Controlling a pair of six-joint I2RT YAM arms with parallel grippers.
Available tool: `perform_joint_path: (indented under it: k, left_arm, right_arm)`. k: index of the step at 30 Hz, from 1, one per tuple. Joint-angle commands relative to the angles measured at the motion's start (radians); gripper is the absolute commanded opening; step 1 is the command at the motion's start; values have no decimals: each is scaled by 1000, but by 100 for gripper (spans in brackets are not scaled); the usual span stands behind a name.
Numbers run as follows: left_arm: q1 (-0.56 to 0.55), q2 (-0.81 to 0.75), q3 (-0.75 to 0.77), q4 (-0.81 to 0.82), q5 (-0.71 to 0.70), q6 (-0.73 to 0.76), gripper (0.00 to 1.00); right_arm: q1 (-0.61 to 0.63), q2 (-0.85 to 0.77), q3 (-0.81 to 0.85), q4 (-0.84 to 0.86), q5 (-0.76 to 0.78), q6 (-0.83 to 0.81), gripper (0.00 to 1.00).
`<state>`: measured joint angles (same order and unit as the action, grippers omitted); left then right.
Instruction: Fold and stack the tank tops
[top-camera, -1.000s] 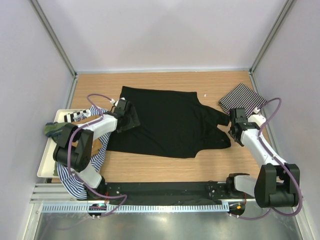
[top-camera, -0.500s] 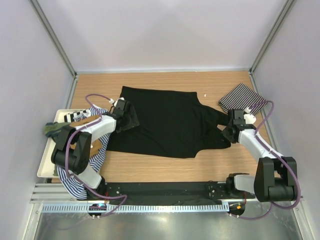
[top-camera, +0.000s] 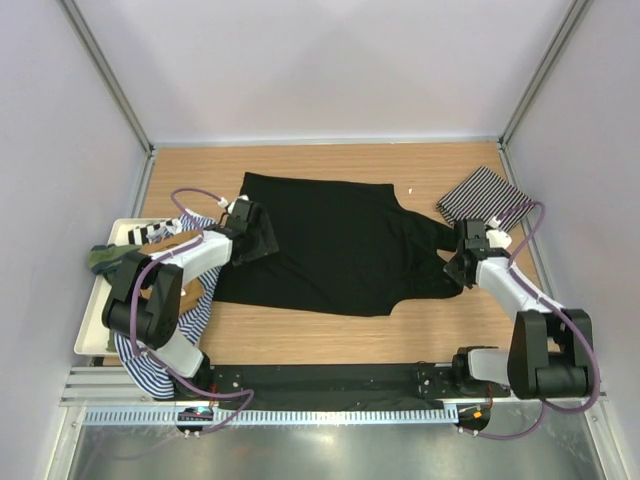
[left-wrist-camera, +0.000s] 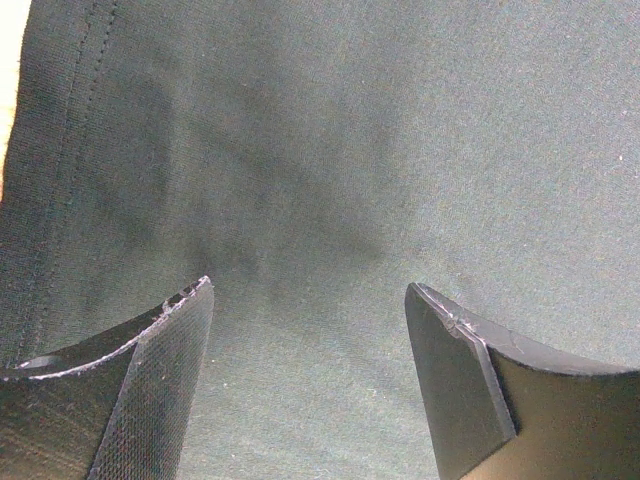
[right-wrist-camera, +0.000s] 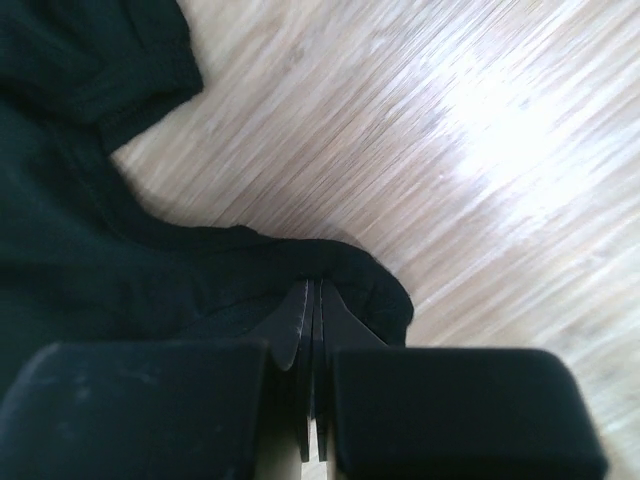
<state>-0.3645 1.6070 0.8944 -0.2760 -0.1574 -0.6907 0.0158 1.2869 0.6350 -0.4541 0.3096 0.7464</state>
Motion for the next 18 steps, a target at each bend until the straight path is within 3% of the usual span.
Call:
perform_joint_path:
  k: [1, 10, 18]
  left_arm:
    - [-1, -45, -5, 4, -24, 17, 78]
    - [-1, 2, 11, -3, -10, 17, 79]
    - [1, 4, 9, -6, -31, 20, 80]
  right_arm:
    - [4, -110, 25, -50, 77, -12, 1]
    - [4, -235, -14, -147, 20, -2, 3]
    - [3, -313, -77, -192, 97, 131, 8]
